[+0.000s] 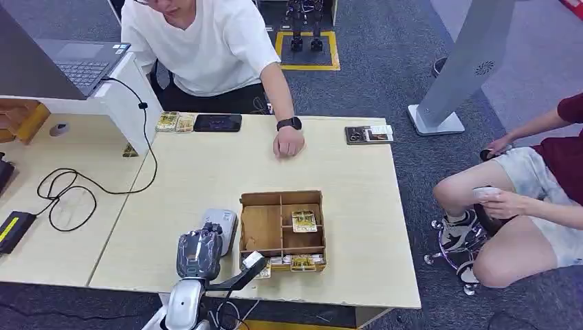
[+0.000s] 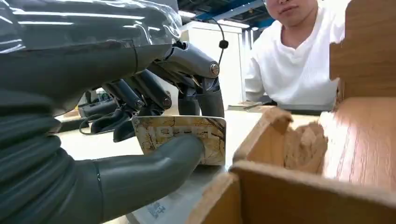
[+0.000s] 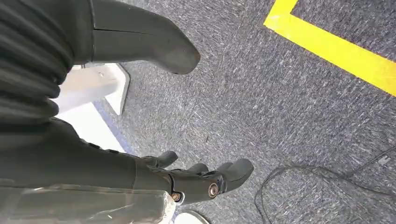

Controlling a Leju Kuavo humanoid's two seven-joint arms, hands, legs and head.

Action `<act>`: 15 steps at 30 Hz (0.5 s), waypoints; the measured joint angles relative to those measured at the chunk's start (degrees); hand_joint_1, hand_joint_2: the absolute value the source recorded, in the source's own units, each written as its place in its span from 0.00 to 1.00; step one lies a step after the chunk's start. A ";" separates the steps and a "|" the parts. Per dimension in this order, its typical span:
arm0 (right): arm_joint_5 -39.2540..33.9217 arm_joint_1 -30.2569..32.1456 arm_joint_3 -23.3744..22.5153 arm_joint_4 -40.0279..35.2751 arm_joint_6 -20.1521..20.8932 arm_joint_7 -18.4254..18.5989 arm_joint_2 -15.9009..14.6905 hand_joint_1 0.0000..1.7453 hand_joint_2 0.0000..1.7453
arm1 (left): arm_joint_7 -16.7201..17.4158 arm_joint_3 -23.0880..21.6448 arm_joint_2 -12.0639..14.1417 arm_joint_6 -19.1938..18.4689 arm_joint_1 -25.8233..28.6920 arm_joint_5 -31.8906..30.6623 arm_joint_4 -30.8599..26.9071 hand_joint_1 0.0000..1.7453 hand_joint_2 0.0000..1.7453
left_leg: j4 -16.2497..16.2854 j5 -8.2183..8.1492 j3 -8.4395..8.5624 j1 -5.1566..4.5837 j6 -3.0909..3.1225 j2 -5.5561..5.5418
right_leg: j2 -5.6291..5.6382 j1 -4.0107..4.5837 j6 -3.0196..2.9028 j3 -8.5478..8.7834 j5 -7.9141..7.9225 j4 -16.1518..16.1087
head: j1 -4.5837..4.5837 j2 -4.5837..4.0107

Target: Pass the card to the sensor for recognition and then transmit it.

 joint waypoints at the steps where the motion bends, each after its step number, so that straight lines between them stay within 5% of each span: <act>1: 0.00 0.00 0.00 0.00 -0.04 0.00 0.00 0.00 1.00 | 0.00 -0.02 0.00 1.51 0.05 0.22 0.00 1.00 1.00 | 0.00 0.00 0.00 0.00 0.00 0.00 | 0.00 0.00 0.00 0.00 0.00 0.00 | 0.00 0.00; 7: 0.00 0.03 0.00 0.02 -0.59 -0.07 0.04 0.00 1.00 | -3.96 0.57 -0.48 13.14 1.64 3.98 -1.62 1.00 1.00 | 0.00 0.00 -0.05 0.00 0.00 0.01 | 0.01 0.00 0.00 -0.09 0.00 0.00 | 0.00 0.00; 15: 0.00 0.33 0.70 0.35 -2.03 -0.17 0.11 0.00 1.00 | -24.08 8.26 -6.27 13.79 3.74 9.20 -17.26 1.00 1.00 | 0.01 0.00 -0.21 0.00 0.00 0.03 | 0.04 -0.01 0.00 -0.24 0.01 0.00 | 0.00 0.00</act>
